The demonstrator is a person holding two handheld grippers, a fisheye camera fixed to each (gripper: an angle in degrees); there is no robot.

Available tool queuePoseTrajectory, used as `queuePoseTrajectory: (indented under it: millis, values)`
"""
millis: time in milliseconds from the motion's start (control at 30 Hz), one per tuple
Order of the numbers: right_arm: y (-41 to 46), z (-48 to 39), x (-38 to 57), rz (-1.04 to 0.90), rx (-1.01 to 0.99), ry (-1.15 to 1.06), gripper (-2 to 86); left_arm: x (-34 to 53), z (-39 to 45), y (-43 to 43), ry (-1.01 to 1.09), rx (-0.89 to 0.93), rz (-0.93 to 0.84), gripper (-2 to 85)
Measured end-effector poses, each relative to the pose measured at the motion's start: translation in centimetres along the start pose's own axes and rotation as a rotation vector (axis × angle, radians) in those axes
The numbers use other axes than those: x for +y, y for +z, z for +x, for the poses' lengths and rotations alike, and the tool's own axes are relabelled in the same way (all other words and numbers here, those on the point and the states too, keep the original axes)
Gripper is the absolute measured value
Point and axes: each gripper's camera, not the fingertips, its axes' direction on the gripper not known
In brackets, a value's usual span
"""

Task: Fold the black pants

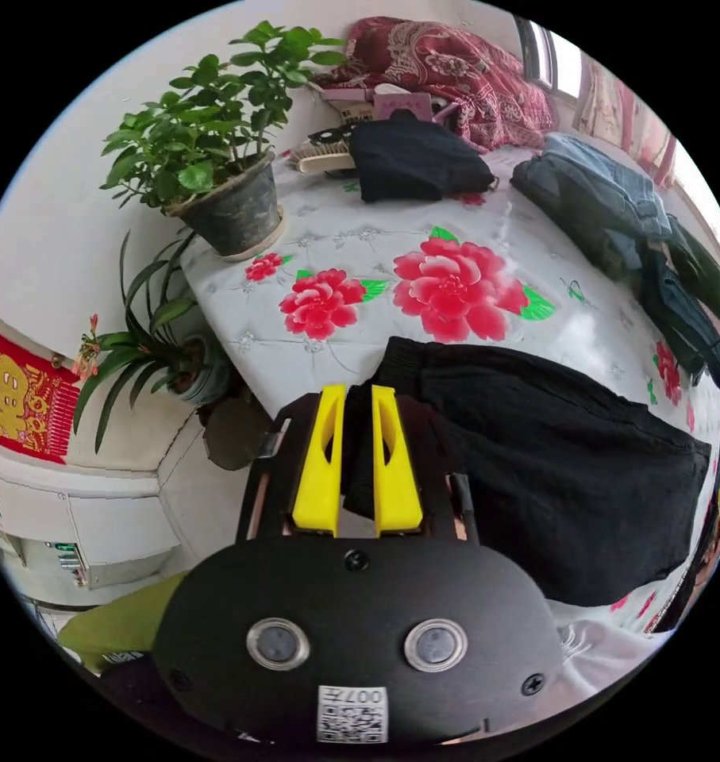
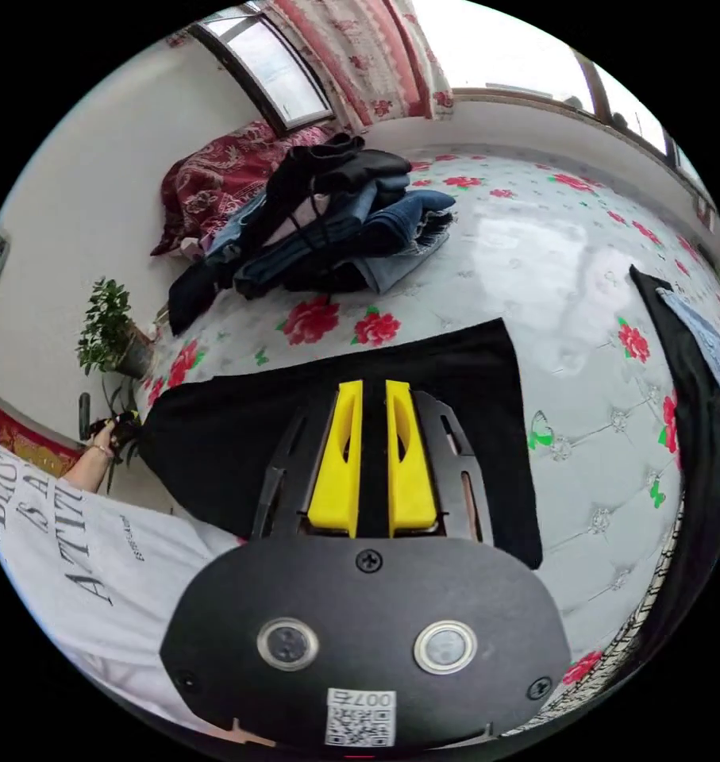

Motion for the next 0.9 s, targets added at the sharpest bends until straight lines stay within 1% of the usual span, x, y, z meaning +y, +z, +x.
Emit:
queuePoseTrajectory:
  millis: [33, 100, 133, 200, 233, 267, 333, 400, 433, 467, 500, 600, 733, 900]
  values:
    - [0.4, -0.9, 1.0, -0.031, -0.048, -0.031, 3.8, 0.4, -0.2, -0.5, -0.001, -0.001, 0.014, 5.6]
    - [3.6, -4.7, 4.8, -0.194, -0.221, -0.152, 3.9, 2.0, -0.4, -1.9, 0.033, 0.053, 0.048, 5.3]
    - [4.6, -5.7, 5.7, -0.237, -0.259, -0.184, 3.9, 2.4, -0.3, -2.0, 0.05, 0.077, 0.05, 5.3]
    - [8.7, -9.3, 9.0, -0.394, -0.359, -0.277, 3.9, 3.6, 1.0, -1.7, 0.144, 0.185, 0.02, 5.1]
    - [9.7, -10.0, 9.6, -0.435, -0.397, -0.302, 4.0, 3.9, 1.5, -1.5, 0.168, 0.204, 0.011, 4.9]
    - [11.7, -11.2, 10.5, -0.522, -0.456, -0.337, 4.0, 4.5, 2.4, -1.1, 0.225, 0.242, -0.02, 4.6]
    - [14.2, -12.4, 11.4, -0.582, -0.487, -0.363, 3.8, 5.1, 3.5, -0.4, 0.289, 0.266, -0.051, 3.2]
    - [16.6, -13.7, 11.4, -0.639, -0.507, -0.41, 3.5, 5.6, 4.7, 0.4, 0.374, 0.252, -0.065, 1.5]
    - [16.7, -13.9, 11.0, -0.621, -0.487, -0.423, 3.5, 5.6, 4.9, 0.7, 0.391, 0.24, -0.069, 1.2]
    - [16.1, -13.8, 9.8, -0.526, -0.438, -0.427, 3.4, 5.4, 5.2, 1.1, 0.425, 0.219, -0.074, 0.7]
    - [15.3, -13.1, 8.3, -0.429, -0.415, -0.389, 3.4, 5.1, 5.3, 1.5, 0.452, 0.205, -0.081, 0.2]
    - [13.4, -10.7, 5.4, -0.265, -0.407, -0.276, 3.8, 3.9, 4.9, 2.0, 0.457, 0.209, -0.077, -0.4]
    - [13.4, -9.6, 5.5, -0.255, -0.397, -0.22, 4.2, 3.2, 4.1, 2.7, 0.453, 0.233, -0.09, -0.8]
    - [15.1, -13.0, 9.1, -0.318, -0.473, -0.253, 4.4, 3.4, 3.2, 3.1, 0.495, 0.25, -0.067, -0.9]
